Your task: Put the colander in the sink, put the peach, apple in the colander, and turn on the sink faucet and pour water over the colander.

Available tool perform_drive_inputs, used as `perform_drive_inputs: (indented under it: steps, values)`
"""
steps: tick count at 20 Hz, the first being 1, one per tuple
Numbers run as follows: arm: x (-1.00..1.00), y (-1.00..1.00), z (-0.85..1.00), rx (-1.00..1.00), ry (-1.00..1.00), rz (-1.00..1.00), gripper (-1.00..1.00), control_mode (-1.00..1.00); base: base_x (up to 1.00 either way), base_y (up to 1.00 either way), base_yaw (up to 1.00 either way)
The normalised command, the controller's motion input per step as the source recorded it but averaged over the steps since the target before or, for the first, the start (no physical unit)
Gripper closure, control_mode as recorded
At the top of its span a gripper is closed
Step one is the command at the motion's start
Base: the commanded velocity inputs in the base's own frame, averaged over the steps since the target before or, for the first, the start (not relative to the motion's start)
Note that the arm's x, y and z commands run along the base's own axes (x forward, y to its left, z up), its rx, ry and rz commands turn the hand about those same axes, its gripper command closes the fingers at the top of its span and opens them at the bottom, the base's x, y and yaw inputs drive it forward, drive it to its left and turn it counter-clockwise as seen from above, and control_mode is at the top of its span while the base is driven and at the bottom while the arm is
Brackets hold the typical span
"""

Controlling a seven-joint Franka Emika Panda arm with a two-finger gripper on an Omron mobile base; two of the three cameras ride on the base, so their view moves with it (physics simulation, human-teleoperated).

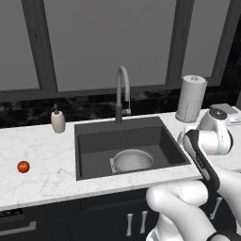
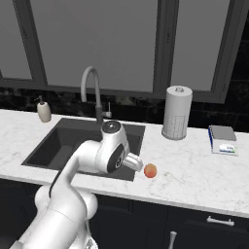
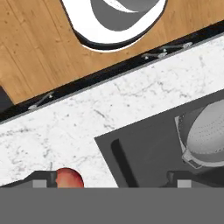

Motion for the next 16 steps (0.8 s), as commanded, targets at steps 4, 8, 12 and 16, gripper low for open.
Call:
perform_drive_inputs:
  steps: [4,8,12,16]
  values:
    - [0.00,-0.76,0.02,-0.04,0.01,0.00,-1.00,-1.00,0.00,0.00,0.00]
    - [0.15,-0.66,0.00,0.00,0.07,0.00,-1.00,-1.00,0.00,0.00,0.00]
    - [0.31,-0.36,-0.03,0.00,0.17,0.00,-1.00,-1.00,0.00,0.00,0.00]
    - [0.37,-0.11,-0.07,0.00,0.16,0.00,-1.00,-1.00,0.00,0.00,0.00]
